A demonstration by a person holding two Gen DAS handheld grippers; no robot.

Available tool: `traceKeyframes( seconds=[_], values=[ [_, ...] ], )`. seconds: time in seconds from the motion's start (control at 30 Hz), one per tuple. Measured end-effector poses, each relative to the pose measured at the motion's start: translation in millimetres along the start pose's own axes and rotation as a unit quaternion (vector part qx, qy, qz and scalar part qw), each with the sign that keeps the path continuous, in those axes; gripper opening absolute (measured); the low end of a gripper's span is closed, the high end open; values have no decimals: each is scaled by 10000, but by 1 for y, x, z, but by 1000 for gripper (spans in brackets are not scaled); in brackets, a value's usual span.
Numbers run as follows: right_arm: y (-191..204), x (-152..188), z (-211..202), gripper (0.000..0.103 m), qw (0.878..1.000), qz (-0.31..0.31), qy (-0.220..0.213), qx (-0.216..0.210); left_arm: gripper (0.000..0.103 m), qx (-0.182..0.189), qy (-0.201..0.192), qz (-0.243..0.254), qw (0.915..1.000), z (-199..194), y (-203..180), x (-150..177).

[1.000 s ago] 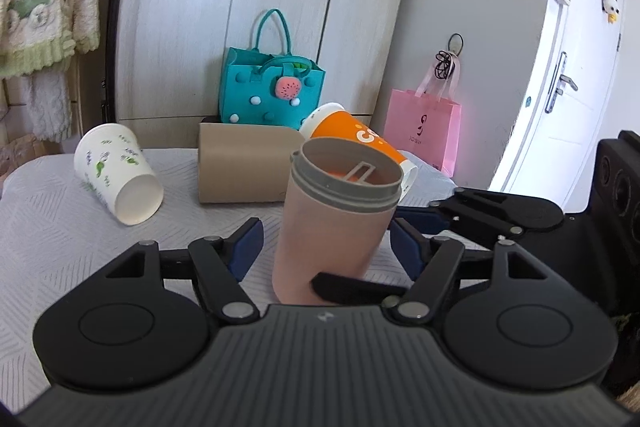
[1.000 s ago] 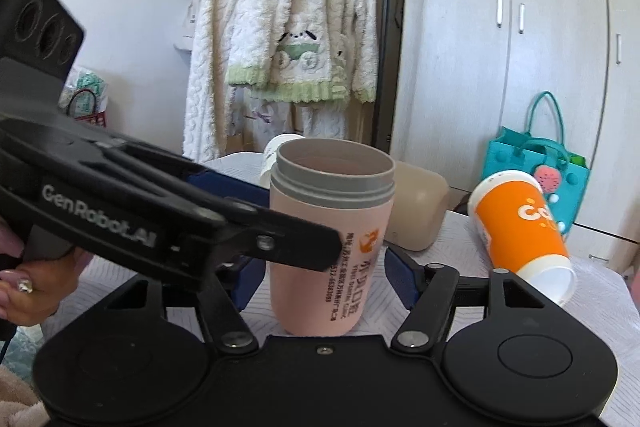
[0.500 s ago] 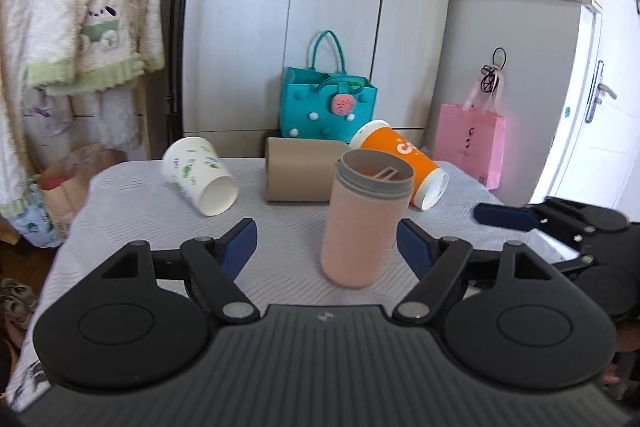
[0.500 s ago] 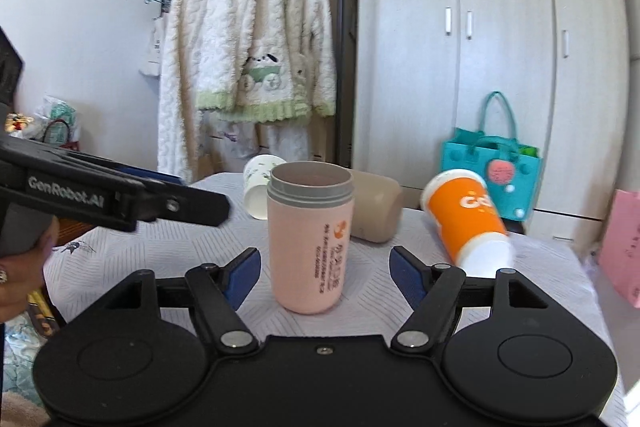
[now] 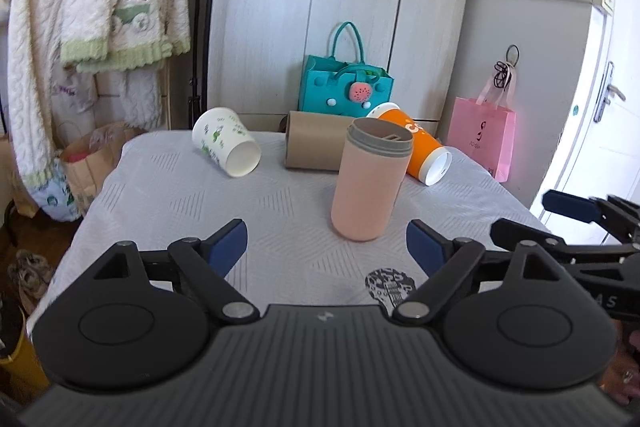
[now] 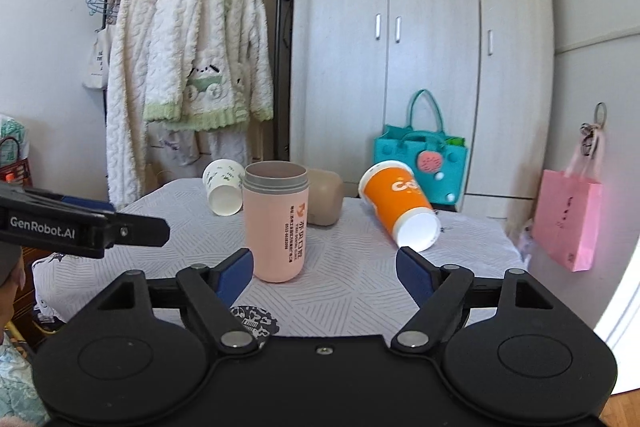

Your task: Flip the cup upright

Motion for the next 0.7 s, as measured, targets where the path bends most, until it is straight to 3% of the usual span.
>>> traceKeyframes(
  seconds=[0.1,0.2,0.27,0.33,0.53,0.7],
  values=[
    [2,4,-8,91,10000,42,-54,71,87,-40,57,-15,10000,-4,1,7],
    [2,8,-15,94,9996,98,-141,214,95,-195,58,41,9998,-9,0,12],
    [2,11,-18,103,9993,131,-182,303,99,-303,38,56,9995,-12,1,14],
    [2,14,-20,103,9988,124,-220,411,103,-405,68,20,9992,-12,1,17],
    [-1,21,-20,103,9970,123,-214,729,103,-812,407,-28,9959,-7,3,29],
    [-3,24,-21,103,9958,149,-217,872,103,-951,289,-129,9950,-15,6,34]
  ],
)
Point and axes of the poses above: each gripper's, at about its wrist camera, not at the fingertips, and z roughly the way its jaws point, y to its left, x to its underside, the point moved 9 cm from there along z, roughly the way its jaws point, and after that the axes turned 13 degrees about z, right-handed, at the moved point
